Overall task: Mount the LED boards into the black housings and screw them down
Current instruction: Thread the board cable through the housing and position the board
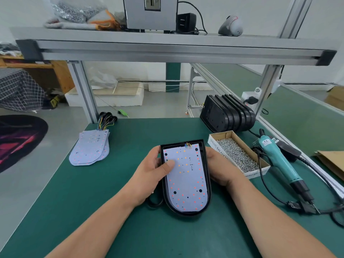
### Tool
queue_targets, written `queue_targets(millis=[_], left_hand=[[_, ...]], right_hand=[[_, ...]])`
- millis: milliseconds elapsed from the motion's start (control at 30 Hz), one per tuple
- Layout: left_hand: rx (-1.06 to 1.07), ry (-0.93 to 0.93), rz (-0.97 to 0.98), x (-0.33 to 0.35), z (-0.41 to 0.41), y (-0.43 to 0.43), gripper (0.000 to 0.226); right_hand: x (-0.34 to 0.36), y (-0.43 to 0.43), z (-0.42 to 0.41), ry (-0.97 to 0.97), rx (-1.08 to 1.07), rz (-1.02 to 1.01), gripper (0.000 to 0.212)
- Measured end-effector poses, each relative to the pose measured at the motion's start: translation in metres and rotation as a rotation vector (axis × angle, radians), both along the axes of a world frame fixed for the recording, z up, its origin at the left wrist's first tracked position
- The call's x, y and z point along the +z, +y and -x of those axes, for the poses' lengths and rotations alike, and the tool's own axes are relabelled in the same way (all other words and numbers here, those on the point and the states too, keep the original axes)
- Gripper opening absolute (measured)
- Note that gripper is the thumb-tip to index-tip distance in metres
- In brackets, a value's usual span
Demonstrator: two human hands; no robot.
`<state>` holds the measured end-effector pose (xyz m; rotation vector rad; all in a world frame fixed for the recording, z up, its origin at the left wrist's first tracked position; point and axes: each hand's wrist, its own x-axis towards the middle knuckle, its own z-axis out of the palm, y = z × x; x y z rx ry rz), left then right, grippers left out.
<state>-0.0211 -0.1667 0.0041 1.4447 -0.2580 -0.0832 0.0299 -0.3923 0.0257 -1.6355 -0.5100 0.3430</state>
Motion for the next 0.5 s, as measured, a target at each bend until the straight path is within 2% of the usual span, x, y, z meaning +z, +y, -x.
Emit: queue_targets(millis=[167,267,333,500], left_hand=[[0.008,0.009,0.024,0.0,0.0,0.0,0.046],[0.001,0.018,0.044,0.0,0.002,-0.001,0.047],[0.009,0.031,0.06,0.0,0.003,-0.001,0.05],[0.035,0.051,0.081,0.0,0.003,-0.002,0.05]], right_hand=[[0.014,0.007,0.009,-0.237,-0.124,0.263,0.028],[0.02,0.01,0.009,-0.322,-0.129,0.362,0.047],[0.017,0.01,0.006,-0.301,-0.122,0.394,0.057],[0.003,0.008,0.001,-0.069,-0.258,0.301,0.039]])
